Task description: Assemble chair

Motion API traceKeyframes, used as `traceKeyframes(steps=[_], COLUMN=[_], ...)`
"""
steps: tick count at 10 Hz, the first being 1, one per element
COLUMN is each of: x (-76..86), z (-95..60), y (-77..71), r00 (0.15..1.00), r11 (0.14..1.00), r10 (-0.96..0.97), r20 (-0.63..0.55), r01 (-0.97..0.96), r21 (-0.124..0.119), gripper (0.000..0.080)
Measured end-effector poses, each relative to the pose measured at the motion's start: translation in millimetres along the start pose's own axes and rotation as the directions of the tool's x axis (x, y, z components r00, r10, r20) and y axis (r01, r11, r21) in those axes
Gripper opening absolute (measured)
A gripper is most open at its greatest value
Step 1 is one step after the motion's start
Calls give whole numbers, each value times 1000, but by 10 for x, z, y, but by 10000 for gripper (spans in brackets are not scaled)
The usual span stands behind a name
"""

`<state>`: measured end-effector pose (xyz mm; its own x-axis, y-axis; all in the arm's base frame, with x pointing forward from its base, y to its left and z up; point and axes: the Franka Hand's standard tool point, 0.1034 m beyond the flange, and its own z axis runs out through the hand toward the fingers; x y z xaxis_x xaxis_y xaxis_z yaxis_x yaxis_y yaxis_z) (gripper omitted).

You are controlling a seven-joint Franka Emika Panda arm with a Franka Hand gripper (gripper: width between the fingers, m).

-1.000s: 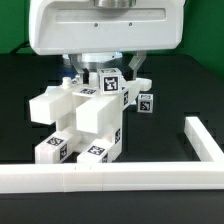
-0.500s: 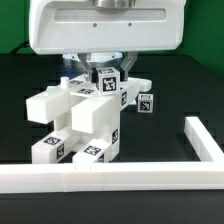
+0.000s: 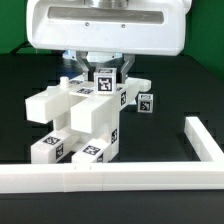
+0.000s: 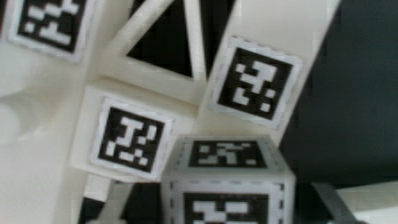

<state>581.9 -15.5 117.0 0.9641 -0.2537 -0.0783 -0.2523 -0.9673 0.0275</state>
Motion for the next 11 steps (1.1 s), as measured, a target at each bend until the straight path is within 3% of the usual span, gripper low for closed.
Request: traceKeyframes(steps=[4,11], x=[12,15], z=[6,9], y=[21,3], r00=[944,741], r11=[944,741], r10=[329,671], r20=[11,19], r01=[-329,-671], r21=[25,27], gripper=[288,288])
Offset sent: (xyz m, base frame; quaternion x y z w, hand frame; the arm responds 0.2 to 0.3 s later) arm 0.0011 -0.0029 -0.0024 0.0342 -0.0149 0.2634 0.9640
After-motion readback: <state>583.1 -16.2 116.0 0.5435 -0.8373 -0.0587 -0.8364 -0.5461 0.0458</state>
